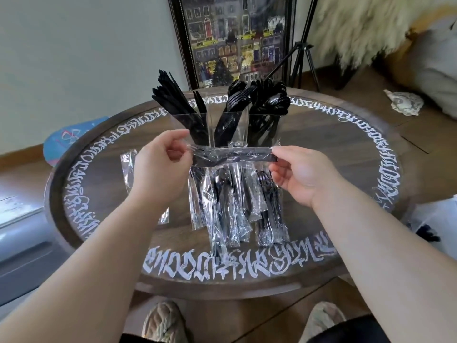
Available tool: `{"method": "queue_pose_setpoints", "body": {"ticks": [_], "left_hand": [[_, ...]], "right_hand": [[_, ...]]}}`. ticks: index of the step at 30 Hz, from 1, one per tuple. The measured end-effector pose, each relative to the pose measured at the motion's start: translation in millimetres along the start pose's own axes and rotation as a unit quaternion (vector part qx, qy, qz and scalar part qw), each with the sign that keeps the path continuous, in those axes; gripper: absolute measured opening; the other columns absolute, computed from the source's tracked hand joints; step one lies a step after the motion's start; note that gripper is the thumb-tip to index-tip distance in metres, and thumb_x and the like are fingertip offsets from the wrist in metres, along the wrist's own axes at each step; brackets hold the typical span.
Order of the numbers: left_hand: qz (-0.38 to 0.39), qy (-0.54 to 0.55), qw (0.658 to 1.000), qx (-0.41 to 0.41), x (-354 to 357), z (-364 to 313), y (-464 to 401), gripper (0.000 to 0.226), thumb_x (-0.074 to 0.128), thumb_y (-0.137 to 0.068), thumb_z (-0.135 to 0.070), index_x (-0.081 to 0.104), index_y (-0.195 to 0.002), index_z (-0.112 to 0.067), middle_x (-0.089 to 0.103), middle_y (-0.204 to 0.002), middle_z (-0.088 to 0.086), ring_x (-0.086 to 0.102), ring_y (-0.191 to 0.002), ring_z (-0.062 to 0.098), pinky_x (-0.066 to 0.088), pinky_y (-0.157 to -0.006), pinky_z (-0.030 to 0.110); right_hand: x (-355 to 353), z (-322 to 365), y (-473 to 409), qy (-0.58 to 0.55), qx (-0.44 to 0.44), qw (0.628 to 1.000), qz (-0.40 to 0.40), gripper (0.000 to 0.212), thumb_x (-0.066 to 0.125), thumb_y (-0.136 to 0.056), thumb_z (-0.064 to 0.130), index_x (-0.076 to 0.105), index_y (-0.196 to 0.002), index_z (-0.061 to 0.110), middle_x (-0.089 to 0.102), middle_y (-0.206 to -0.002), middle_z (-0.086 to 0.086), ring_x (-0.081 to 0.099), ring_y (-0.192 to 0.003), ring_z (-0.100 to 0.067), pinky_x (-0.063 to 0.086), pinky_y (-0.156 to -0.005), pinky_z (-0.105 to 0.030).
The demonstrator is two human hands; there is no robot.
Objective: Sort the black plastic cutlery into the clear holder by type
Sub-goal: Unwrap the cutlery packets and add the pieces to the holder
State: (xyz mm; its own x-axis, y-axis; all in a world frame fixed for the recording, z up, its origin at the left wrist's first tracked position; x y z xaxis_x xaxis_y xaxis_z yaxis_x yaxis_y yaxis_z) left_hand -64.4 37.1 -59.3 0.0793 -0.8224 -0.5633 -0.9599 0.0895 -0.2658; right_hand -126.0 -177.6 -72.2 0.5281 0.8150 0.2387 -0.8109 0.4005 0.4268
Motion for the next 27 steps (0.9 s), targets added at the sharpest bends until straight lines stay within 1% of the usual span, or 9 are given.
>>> {"method": "queue_pose_setpoints", "body": {"ticks": [4,8,11,13,16,18,23,25,27], "left_hand": [[-0.003,-0.02,1.0,-0.004,-0.1,-2.3,0.5,0.022,0.061,-0.089,-0.013,0.067,-0.088,-0.033,0.066,-0.074,-0.006,0.056,-0.065,0.008,0.044,-0.061,0.012],[-0.053,-0.02,0.997,-0.049,-2.3,1.2,-2.2,0.013,0.059,-0.086,-0.015,0.07,-0.086,-0.022,0.062,-0.068,-0.01,0.052,-0.06,0.005,0.044,-0.061,0.017],[-0.052,0.03,0.994,-0.089,-3.6,6.1,-4.9,0.016,0.054,-0.082,-0.013,0.065,-0.08,-0.025,0.065,-0.074,-0.005,0.063,-0.071,0.02,0.056,-0.075,0.037],[-0.032,0.067,0.992,-0.102,-3.3,3.2,-2.5,0.019,0.052,-0.083,-0.01,0.061,-0.08,-0.027,0.066,-0.078,-0.004,0.066,-0.075,0.023,0.057,-0.075,0.048],[-0.003,0.051,0.995,-0.085,-2.4,2.7,0.5,0.017,0.054,-0.087,-0.007,0.063,-0.092,-0.02,0.067,-0.084,-0.005,0.068,-0.07,0.016,0.059,-0.073,0.047],[-0.014,0.033,0.996,-0.076,-5.0,7.3,-0.4,0.017,0.057,-0.087,-0.008,0.063,-0.088,-0.024,0.069,-0.082,-0.005,0.07,-0.071,0.013,0.058,-0.076,0.045],[-0.096,-0.004,0.989,-0.11,-21.8,31.8,-5.4,0.016,0.056,-0.079,-0.018,0.055,-0.076,-0.034,0.068,-0.085,-0.01,0.068,-0.087,0.019,0.053,-0.084,0.047],[-0.136,-0.001,0.982,-0.134,-30.7,41.2,-7.1,0.018,0.052,-0.078,-0.017,0.054,-0.079,-0.034,0.068,-0.089,-0.007,0.067,-0.088,0.021,0.052,-0.087,0.047],[-0.158,0.001,0.977,-0.144,-39.2,48.0,-8.7,0.029,0.046,-0.081,-0.006,0.056,-0.091,-0.032,0.066,-0.092,-0.008,0.065,-0.09,0.02,0.051,-0.089,0.043]], "right_hand": [[-3.7,1.8,3.3,-0.027,0.001,1.0,0.004,0.003,0.065,-0.087,0.003,0.063,-0.085,0.004,0.059,-0.066,-0.006,0.058,-0.054,-0.011,0.051,-0.05,-0.019],[-6.0,4.2,5.3,-0.067,0.006,0.998,-0.005,0.007,0.066,-0.085,0.002,0.063,-0.08,0.005,0.06,-0.058,-0.003,0.06,-0.051,-0.01,0.051,-0.048,-0.018],[-9.2,5.8,3.9,-0.071,0.005,0.997,-0.019,0.005,0.065,-0.086,0.002,0.061,-0.082,0.003,0.059,-0.062,-0.006,0.062,-0.051,-0.012,0.052,-0.048,-0.02],[-10.3,5.9,3.5,-0.072,0.011,0.997,-0.012,0.004,0.064,-0.087,0.002,0.06,-0.084,0.003,0.059,-0.068,-0.009,0.063,-0.052,-0.015,0.052,-0.048,-0.022],[-10.6,6.9,4.8,-0.058,0.013,0.998,0.009,0.005,0.065,-0.086,0.001,0.061,-0.086,0.003,0.06,-0.072,-0.01,0.064,-0.054,-0.014,0.054,-0.052,-0.022],[-10.9,7.1,5.6,-0.049,0.006,0.999,0.017,0.005,0.064,-0.085,-0.002,0.062,-0.084,0.002,0.06,-0.072,-0.01,0.063,-0.055,-0.014,0.055,-0.053,-0.021],[-11.3,6.5,6.0,-0.061,0.0,0.998,-0.031,0.006,0.062,-0.085,-0.004,0.061,-0.082,0.001,0.059,-0.07,-0.01,0.062,-0.057,-0.015,0.053,-0.051,-0.02],[-10.8,7.0,5.6,-0.069,-0.003,0.996,-0.055,0.009,0.062,-0.085,-0.004,0.061,-0.079,0.003,0.058,-0.067,-0.008,0.062,-0.056,-0.014,0.053,-0.05,-0.02],[-8.7,6.7,5.4,-0.076,-0.009,0.994,-0.072,0.01,0.063,-0.085,-0.003,0.06,-0.077,0.003,0.057,-0.066,-0.007,0.061,-0.056,-0.014,0.052,-0.05,-0.02]]}}
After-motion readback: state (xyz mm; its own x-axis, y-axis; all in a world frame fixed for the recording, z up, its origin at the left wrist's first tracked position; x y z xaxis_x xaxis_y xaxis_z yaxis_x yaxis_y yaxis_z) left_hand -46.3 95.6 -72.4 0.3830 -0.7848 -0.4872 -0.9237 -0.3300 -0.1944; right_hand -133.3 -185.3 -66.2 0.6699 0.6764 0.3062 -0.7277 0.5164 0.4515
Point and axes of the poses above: each hand's wrist, its own y-axis away from the middle knuckle, its own x-axis out of the palm, z = x × y, the point moved 1 cm from there along -y, towards the middle knuckle
